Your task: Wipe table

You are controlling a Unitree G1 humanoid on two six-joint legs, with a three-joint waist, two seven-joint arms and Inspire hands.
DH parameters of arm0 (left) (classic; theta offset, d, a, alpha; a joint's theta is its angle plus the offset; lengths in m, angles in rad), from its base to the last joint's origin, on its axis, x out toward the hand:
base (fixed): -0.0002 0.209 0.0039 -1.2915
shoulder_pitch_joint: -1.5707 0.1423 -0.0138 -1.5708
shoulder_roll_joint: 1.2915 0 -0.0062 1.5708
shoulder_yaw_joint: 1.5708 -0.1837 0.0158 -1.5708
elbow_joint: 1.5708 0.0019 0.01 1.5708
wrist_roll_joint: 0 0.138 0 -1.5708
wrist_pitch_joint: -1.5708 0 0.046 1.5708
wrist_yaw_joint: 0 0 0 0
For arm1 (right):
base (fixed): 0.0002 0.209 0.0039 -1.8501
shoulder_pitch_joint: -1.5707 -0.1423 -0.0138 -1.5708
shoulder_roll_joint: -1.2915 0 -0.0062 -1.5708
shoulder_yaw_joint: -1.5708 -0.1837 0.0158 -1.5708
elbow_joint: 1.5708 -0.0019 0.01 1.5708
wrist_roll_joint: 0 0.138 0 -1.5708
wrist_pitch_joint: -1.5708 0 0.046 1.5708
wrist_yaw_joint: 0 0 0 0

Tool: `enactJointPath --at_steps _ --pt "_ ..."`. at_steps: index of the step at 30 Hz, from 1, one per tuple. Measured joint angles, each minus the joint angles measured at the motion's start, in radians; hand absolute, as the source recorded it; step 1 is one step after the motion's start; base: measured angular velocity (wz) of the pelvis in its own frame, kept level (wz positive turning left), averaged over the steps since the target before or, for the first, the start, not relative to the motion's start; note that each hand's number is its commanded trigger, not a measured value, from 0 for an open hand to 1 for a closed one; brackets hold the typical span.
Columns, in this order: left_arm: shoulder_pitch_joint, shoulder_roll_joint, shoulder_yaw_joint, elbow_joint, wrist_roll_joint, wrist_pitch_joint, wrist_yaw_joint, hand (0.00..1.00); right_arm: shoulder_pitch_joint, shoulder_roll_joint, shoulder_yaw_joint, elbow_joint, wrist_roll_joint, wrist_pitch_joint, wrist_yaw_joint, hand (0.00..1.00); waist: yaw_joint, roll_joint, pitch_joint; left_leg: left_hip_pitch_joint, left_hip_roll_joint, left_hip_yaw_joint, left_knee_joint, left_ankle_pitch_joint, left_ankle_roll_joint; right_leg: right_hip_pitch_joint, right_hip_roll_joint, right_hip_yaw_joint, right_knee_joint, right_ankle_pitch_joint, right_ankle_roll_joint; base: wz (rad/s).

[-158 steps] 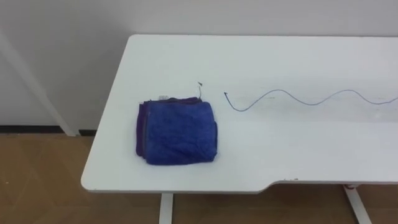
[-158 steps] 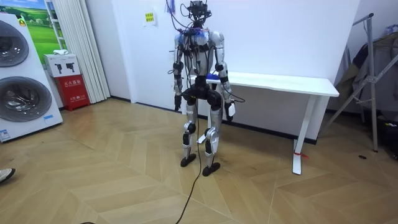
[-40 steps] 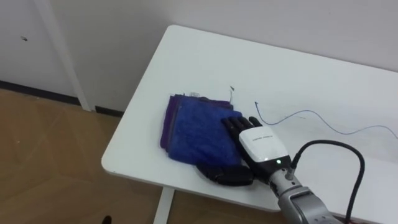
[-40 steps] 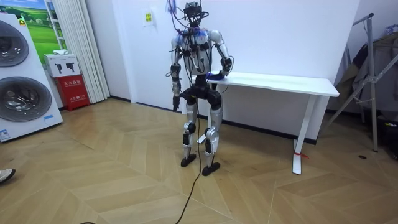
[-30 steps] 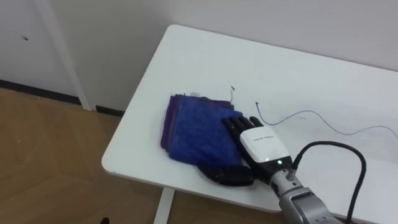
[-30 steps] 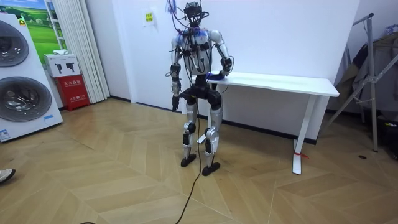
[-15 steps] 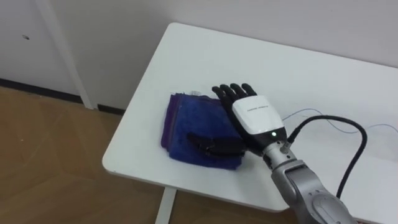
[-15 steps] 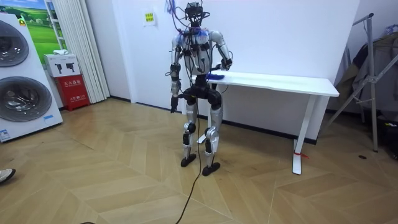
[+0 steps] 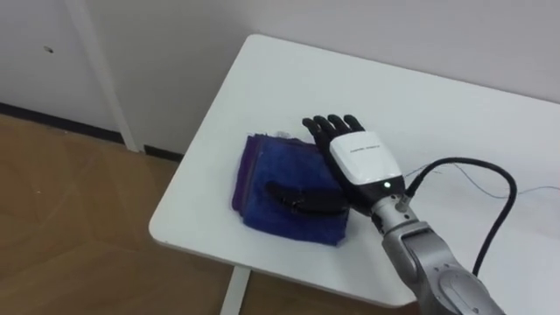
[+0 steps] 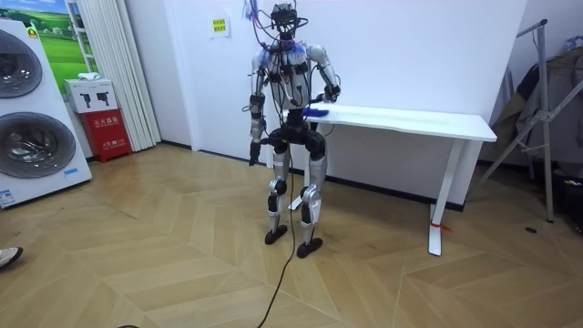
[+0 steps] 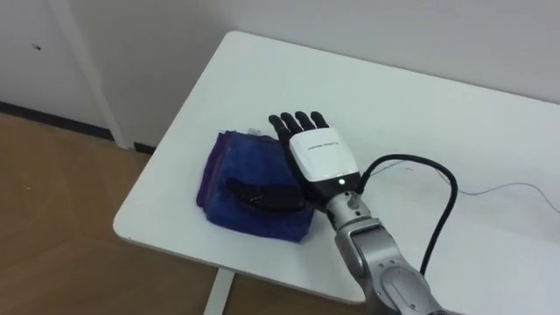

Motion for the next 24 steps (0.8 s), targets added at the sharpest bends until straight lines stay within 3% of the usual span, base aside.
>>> enactJointPath --at_steps 7,10,13,15,20,21,22,23,24 --pt "0.027 0.002 -0.001 -0.020 0.000 0.001 -0.018 0.00 0.000 0.000 0.001 0.132 0.026 0.001 0.015 0.00 0.022 -0.007 0.0028 0.010 -0.002 -0.016 -0.005 0.000 0.000 0.014 -0.004 -0.001 0.001 0.000 0.000 0.08" --pt "0.030 0.002 -0.001 -0.020 -0.001 0.002 -0.026 0.00 0.000 0.000 0.002 0.138 0.043 0.018 0.039 0.00 0.031 -0.007 0.0057 0.004 -0.003 -0.017 -0.004 0.000 0.001 0.010 -0.004 -0.005 0.001 0.000 0.000 0.01" --pt "0.021 0.003 -0.001 -0.020 -0.001 0.005 -0.044 0.00 0.000 0.000 0.000 0.165 0.043 0.021 0.040 0.00 0.030 -0.008 0.0051 -0.007 -0.013 -0.030 0.004 0.001 0.002 0.010 -0.008 -0.024 0.001 -0.001 0.001 0.17" --pt "0.021 0.002 -0.001 -0.020 -0.001 0.010 -0.051 0.00 0.000 0.000 -0.001 0.183 0.044 0.021 0.030 0.00 0.032 -0.007 0.0045 -0.010 -0.015 -0.036 0.007 0.001 0.002 0.011 -0.013 -0.023 0.000 -0.006 0.010 0.10" --pt "0.024 0.002 0.009 -0.019 -0.001 0.015 -0.058 0.00 0.002 0.007 -0.006 0.223 0.042 0.011 -0.007 0.00 0.033 0.005 0.0022 -0.007 -0.018 -0.040 0.008 0.001 0.002 0.015 -0.013 -0.025 0.000 -0.007 0.010 0.01" --pt "0.024 0.002 0.012 -0.018 0.000 0.015 -0.058 0.00 0.000 0.009 -0.008 0.241 0.042 0.004 -0.020 0.16 0.032 0.008 0.0014 -0.004 -0.018 -0.042 0.008 0.001 0.002 0.019 -0.013 -0.026 0.000 -0.007 0.011 0.06" --pt "0.024 0.002 0.013 -0.018 0.000 0.015 -0.056 0.00 0.001 0.010 -0.012 0.251 0.042 -0.002 -0.026 0.69 0.032 0.011 0.0018 -0.001 -0.018 -0.044 0.008 0.001 0.002 0.024 -0.013 -0.025 0.000 -0.007 0.011 0.07" --pt "0.024 0.002 0.013 -0.018 0.000 0.015 -0.056 0.00 0.001 0.011 -0.016 0.256 0.042 -0.004 -0.027 0.84 0.032 0.012 0.0026 0.002 -0.018 -0.043 0.008 0.001 0.002 0.027 -0.013 -0.025 -0.001 -0.007 0.011 0.05" --pt "0.025 0.002 0.014 -0.018 0.002 0.014 -0.056 0.00 0.001 0.014 -0.022 0.268 0.042 -0.010 -0.029 0.89 0.033 0.016 0.0021 0.007 -0.017 -0.042 0.008 0.001 0.002 0.031 -0.013 -0.024 -0.001 -0.007 0.011 0.00"
